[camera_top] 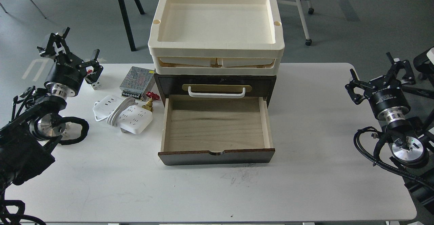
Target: Put charging cable into cabinet
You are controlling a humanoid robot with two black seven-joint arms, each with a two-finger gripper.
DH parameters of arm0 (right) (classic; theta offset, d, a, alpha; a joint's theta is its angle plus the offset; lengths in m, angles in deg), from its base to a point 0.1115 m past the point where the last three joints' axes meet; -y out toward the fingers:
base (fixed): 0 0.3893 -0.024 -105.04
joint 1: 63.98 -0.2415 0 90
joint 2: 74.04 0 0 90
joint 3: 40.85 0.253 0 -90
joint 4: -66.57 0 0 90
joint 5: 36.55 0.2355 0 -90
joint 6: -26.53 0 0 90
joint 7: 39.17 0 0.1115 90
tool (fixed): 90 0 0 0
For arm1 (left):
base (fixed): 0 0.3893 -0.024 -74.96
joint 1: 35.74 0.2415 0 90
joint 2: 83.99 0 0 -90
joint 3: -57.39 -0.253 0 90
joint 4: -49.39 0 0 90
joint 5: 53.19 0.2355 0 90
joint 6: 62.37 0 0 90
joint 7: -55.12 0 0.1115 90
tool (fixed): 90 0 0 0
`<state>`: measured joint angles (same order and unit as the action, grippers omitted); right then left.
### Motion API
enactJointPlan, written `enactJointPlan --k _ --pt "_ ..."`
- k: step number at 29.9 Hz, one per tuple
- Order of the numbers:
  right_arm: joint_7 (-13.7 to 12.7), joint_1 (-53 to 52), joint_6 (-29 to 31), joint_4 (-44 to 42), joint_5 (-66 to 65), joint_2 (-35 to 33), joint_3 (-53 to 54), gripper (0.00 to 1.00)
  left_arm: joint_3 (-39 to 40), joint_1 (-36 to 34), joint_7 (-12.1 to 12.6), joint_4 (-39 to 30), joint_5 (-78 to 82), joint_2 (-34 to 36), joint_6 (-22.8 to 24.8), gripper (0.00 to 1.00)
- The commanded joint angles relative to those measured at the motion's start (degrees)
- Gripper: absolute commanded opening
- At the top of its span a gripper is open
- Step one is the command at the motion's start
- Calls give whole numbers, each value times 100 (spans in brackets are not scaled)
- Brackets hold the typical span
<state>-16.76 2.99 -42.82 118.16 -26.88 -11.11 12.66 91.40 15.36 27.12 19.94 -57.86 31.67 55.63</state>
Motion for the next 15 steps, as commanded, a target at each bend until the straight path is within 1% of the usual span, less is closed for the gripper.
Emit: enactJointPlan --k 1,3,6,10,12,15 --pt "0 -9 0 -8 0 0 11 100 -113 14 0 -350 281 377 0 100" --pt "0 -9 0 -8 0 0 11 100 -411 -12 0 -728 501 772 0 100" --pt "0 -9 0 -8 0 0 2 100 -886 -205 0 -1255 519 1483 -409 100" --pt "0 -9 0 -8 0 0 11 100 -1001 -583 0 -1643 581 2161 -357 100" --pt "0 -9 0 0 0 0 -6 100 -1036 -689 0 -1836 764 2477 -191 99" --pt "0 -9 9 1 0 0 -33 100 -1036 -1144 0 -2222 1860 2663 -137 96"
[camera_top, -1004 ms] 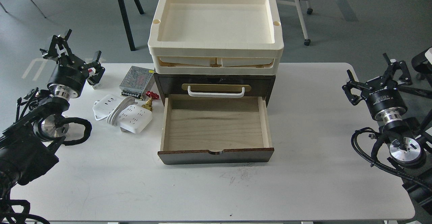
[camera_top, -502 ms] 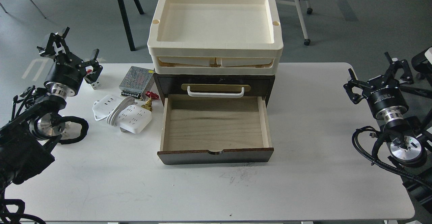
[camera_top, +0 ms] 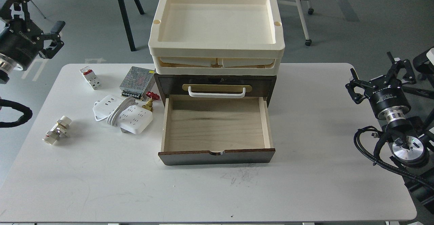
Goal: Put charging cable into cabinet
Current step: 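Reach the left gripper to the white power strip and grasp it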
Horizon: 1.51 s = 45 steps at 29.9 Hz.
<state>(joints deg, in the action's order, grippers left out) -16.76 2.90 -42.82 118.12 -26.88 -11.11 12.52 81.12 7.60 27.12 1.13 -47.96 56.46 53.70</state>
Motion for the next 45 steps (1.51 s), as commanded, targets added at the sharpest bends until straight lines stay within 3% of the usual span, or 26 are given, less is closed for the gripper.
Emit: enactJointPlan --k 1,9,14,19,27,34,40,45 --pt "0 -8 9 4 0 0 -19 100 -9 -493 40 -525 1336 219 30 95" --pt "0 1 0 4 0 0 25 100 -9 -626 242 -1519 6061 597 -813 93" --pt "0 1 0 4 0 0 33 100 -105 -381 49 -1634 8947 527 -1542 93" --pt "9 1 -9 4 0 0 33 100 -728 -107 0 -1468 10812 370 -2413 93" --pt "35 10 -9 13 0 0 33 100 -1125 -64 0 297 11395 -1211 -2616 93" --pt "35 10 -9 13 0 0 33 100 -1125 86 0 1291 11369 -1907 -2809 89" --pt "35 18 -9 13 0 0 25 100 -1125 95 0 1758 11325 -2101 -2818 51" --pt "35 18 0 22 0 0 -2 100 -1117 95 0 1785 11316 -2118 -2809 36"
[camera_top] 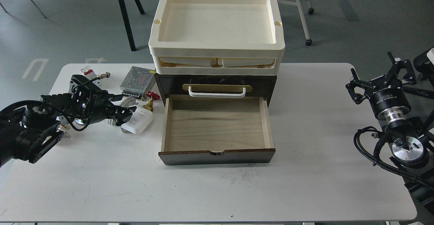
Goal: Put charging cable into cabinet
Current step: 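Reach the left gripper to the white power strip and grasp it, then lift the power strip with the left gripper up above the table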
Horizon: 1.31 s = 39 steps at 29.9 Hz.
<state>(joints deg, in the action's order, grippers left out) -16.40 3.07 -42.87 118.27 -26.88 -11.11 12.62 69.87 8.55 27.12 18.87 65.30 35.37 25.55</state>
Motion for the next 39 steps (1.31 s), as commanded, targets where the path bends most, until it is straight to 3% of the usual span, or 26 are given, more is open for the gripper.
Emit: enactJointPlan --k 1,5,11,18,26,30,36,39 --pt "0 1 6 7 0 0 -11 100 9 -8 14 20 -10 -10 14 33" --pt "0 1 6 7 0 0 -11 100 9 9 40 64 -19 -19 14 20" --pt "0 1 6 7 0 0 -11 100 17 1 0 -15 -10 43 23 10" --pt "0 1 6 7 0 0 -20 100 26 -43 0 -647 -554 736 85 9" --pt "0 10 14 7 0 0 -20 100 114 -52 0 -2360 -748 2265 383 9" --pt "0 1 14 16 0 0 -29 100 237 -122 0 -2608 -1064 2846 384 10" --pt "0 10 14 16 0 0 -29 100 404 -929 0 -2958 -1582 3443 471 10" --pt "0 19 14 16 0 0 -29 100 509 -1404 0 -3546 -1829 3777 926 9"
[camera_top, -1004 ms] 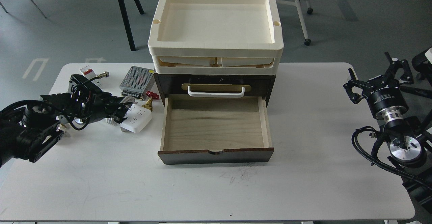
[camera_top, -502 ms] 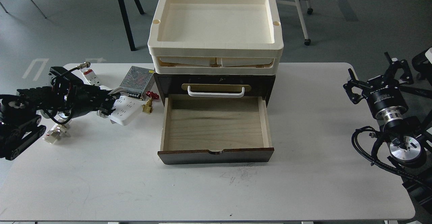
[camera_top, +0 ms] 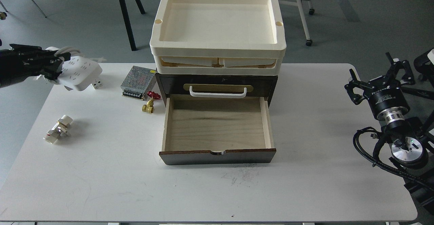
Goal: Put charging cable into cabinet
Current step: 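Lift the power strip with the left gripper up above the table, then lower the power strip with the left gripper into the open drawer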
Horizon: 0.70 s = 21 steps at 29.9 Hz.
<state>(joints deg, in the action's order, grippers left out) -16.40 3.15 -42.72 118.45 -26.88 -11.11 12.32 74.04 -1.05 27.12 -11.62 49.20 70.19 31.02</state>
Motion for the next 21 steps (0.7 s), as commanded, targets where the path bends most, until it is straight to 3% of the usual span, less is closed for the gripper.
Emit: enactJointPlan --k 1,4,11,17,21 --pt "0 11 0 -2 0 0 1 100 93 -672 0 -726 -220 349 564 9" --pt "0 2 0 -2 0 0 1 100 84 -1174 0 -1464 -220 393 899 9" --pt "0 2 0 -2 0 0 1 100 110 -2009 0 -3214 -237 236 988 9" --pt "9 2 -9 -2 0 0 9 100 -12 -1853 0 -3944 -202 -378 1216 9" --pt "0 -7 -9 -2 0 0 1 100 -171 -1387 0 -3997 -193 -871 1593 9"
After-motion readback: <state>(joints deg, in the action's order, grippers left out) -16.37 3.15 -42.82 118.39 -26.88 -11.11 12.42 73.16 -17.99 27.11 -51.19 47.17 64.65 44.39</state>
